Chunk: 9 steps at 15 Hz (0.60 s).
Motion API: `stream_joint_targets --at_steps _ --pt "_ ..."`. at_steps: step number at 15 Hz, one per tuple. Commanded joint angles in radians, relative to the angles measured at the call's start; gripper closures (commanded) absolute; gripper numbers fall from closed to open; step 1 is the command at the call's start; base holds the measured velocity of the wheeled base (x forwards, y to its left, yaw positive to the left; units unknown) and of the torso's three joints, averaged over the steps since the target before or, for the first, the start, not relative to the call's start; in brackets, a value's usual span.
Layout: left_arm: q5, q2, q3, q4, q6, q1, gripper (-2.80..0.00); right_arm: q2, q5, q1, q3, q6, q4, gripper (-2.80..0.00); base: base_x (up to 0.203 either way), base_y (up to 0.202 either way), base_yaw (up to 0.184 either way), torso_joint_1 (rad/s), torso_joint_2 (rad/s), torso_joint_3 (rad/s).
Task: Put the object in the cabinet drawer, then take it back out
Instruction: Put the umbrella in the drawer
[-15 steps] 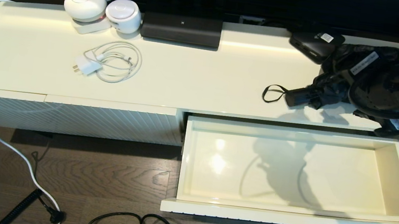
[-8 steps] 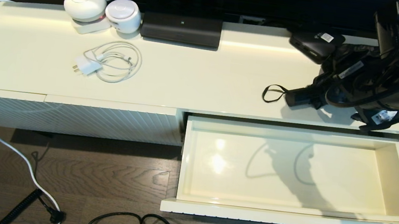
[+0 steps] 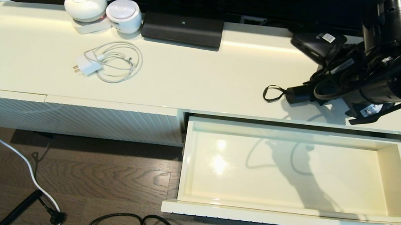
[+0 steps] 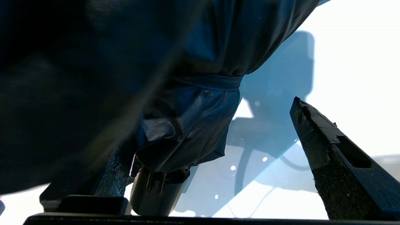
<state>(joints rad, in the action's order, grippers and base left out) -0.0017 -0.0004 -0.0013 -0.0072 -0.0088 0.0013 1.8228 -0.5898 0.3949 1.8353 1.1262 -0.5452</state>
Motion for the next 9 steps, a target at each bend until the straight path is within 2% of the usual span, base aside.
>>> stream_joint_targets --at_steps 1,9 --pt "0.000 -0.002 0.000 0.000 0.000 0.000 0.00 0.024 0.002 0.001 0.002 0.006 -0.002 -2.80 0.000 0.000 0.000 0.000 0.00 0.000" --pt "0.000 -0.003 0.000 0.000 0.000 0.000 0.00 0.053 0.019 -0.001 0.022 0.001 0.004 -2.80 0.000 0.000 0.000 0.000 0.00 0.000"
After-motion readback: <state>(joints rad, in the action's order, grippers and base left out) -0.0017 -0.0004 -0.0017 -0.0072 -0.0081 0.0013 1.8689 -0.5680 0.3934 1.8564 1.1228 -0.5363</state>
